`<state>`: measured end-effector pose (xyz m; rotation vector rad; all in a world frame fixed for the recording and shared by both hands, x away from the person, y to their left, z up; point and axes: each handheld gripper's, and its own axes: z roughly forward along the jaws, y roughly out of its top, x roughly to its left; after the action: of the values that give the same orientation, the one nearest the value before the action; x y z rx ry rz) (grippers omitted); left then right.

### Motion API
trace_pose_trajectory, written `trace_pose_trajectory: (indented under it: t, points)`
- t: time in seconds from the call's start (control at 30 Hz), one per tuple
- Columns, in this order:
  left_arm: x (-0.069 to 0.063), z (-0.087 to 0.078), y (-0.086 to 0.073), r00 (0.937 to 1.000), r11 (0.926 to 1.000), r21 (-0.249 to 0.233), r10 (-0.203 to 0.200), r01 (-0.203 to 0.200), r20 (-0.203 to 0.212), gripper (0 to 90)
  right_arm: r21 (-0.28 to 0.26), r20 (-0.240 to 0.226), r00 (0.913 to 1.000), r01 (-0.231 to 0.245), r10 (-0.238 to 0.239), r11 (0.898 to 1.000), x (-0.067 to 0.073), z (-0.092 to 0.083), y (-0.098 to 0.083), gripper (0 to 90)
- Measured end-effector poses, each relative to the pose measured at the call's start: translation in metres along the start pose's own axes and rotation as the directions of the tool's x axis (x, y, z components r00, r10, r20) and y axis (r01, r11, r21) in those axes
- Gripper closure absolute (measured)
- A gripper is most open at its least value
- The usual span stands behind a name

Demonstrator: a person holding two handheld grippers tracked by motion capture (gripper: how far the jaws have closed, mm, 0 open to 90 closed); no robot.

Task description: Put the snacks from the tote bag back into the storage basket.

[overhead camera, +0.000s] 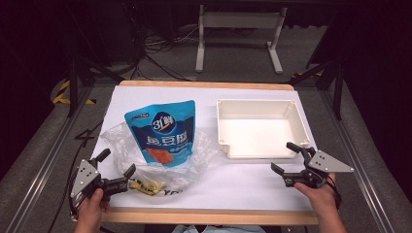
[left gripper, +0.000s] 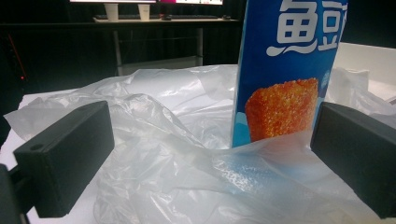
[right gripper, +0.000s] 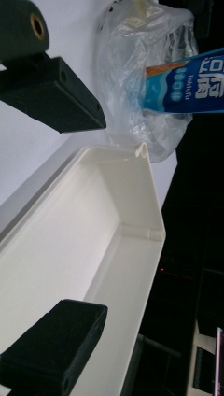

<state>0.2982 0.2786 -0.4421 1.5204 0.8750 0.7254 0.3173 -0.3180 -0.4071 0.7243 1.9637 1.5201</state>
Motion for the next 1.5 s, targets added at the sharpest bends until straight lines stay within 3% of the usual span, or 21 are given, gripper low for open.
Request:
trace_pose_trajectory:
  t: [0.23,0.4,0.63,0.73,1.17,1.5]
  points:
    - [0.0,0.0,0.0,1.0,1.0,0.005,0.001,-0.001,-0.002,0.2,0.034,-0.012,0.9996,-0.026,0.026,0.999,0.001,0.0,0.004,10.6]
    - [-0.001,0.0,0.0,0.9998,0.9998,-0.001,-0.02,0.02,-0.009,0.2,0.014,-0.039,0.999,-0.022,0.022,1.0,0.004,0.003,0.013,10.6]
    - [-0.001,0.0,0.0,0.9997,0.9998,0.001,-0.021,0.021,-0.015,0.2,-0.004,-0.063,0.9967,-0.051,0.051,0.999,0.005,0.01,0.031,10.7]
    - [-0.001,0.0,-0.001,0.9997,0.9998,0.005,-0.019,0.019,-0.016,0.2,0.014,-0.069,0.9971,-0.029,0.03,0.999,0.005,0.013,0.04,10.7]
    - [0.0,0.0,-0.001,0.9997,0.9997,0.002,-0.023,0.023,-0.007,0.2,0.011,-0.1,0.9947,-0.026,0.027,1.0,0.01,0.018,0.075,10.7]
    - [-0.002,0.0,-0.001,0.9999,0.9999,-0.004,-0.012,0.012,0.004,0.2,0.034,-0.143,0.9896,-0.012,0.016,0.999,0.015,0.034,0.086,10.6]
